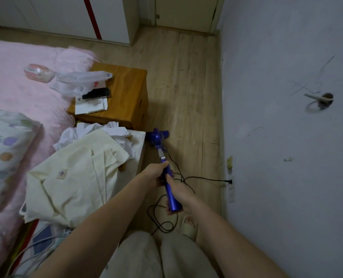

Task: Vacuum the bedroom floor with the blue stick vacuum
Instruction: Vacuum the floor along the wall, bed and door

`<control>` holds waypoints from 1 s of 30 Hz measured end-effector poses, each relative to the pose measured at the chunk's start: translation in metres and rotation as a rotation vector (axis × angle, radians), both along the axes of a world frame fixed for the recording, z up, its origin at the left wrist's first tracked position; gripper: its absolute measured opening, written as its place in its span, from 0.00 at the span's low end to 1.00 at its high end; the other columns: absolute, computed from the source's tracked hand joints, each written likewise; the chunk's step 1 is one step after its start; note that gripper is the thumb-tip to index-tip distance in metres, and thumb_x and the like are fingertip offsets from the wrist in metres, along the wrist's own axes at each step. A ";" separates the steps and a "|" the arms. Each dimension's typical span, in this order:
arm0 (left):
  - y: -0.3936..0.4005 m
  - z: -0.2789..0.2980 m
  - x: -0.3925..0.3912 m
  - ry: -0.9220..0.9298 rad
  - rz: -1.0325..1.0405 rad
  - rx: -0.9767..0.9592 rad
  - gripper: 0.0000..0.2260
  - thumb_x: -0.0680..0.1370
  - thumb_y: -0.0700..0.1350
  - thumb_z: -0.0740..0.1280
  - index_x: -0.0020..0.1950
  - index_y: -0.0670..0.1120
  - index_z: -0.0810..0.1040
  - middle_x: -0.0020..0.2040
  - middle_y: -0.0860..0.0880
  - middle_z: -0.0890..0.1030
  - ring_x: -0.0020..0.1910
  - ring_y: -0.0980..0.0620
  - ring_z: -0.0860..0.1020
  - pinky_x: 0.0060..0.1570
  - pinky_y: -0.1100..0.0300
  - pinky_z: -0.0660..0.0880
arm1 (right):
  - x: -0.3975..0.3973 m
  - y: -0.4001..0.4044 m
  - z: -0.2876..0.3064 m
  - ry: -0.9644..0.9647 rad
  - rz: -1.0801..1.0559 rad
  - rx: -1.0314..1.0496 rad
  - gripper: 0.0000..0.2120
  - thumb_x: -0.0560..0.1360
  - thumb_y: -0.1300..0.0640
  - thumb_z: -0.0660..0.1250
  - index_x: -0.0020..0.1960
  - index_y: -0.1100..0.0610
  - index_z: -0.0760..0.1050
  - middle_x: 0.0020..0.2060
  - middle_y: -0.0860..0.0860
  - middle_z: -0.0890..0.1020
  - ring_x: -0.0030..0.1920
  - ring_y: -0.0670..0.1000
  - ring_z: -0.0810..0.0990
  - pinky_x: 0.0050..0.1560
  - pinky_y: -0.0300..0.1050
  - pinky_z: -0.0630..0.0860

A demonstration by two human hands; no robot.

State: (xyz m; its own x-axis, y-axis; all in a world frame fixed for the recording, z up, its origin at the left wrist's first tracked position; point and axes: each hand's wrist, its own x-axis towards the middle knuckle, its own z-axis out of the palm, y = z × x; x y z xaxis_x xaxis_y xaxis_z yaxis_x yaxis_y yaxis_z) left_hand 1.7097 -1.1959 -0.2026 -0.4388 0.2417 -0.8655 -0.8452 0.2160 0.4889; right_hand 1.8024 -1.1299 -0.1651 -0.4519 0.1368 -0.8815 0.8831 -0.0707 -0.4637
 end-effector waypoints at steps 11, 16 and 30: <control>0.005 0.037 0.017 -0.070 -0.099 0.127 0.16 0.80 0.46 0.64 0.64 0.39 0.70 0.60 0.38 0.77 0.56 0.41 0.78 0.44 0.52 0.76 | 0.031 0.007 0.053 0.083 -0.028 0.089 0.28 0.81 0.37 0.51 0.62 0.61 0.70 0.26 0.52 0.77 0.21 0.47 0.75 0.22 0.38 0.71; -0.015 0.042 0.016 -0.068 -0.156 0.124 0.17 0.79 0.46 0.65 0.63 0.38 0.71 0.56 0.37 0.78 0.49 0.43 0.79 0.41 0.53 0.76 | 0.034 -0.023 0.066 0.060 -0.106 0.098 0.29 0.81 0.38 0.52 0.67 0.61 0.68 0.30 0.53 0.78 0.21 0.46 0.75 0.21 0.38 0.71; 0.043 0.033 -0.066 0.084 -0.027 -0.041 0.11 0.80 0.47 0.64 0.54 0.38 0.76 0.40 0.43 0.79 0.37 0.48 0.78 0.40 0.57 0.76 | -0.067 0.033 0.017 0.135 -0.064 0.060 0.27 0.81 0.38 0.50 0.54 0.62 0.73 0.29 0.53 0.77 0.23 0.46 0.76 0.24 0.36 0.72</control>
State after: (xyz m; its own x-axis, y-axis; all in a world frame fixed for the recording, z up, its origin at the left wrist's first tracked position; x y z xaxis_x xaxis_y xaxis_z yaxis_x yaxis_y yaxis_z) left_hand 1.6434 -1.1524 -0.1695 -0.5041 0.2197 -0.8352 -0.7950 0.2596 0.5482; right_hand 1.7356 -1.0968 -0.1485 -0.5542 0.2198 -0.8028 0.8072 -0.0936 -0.5828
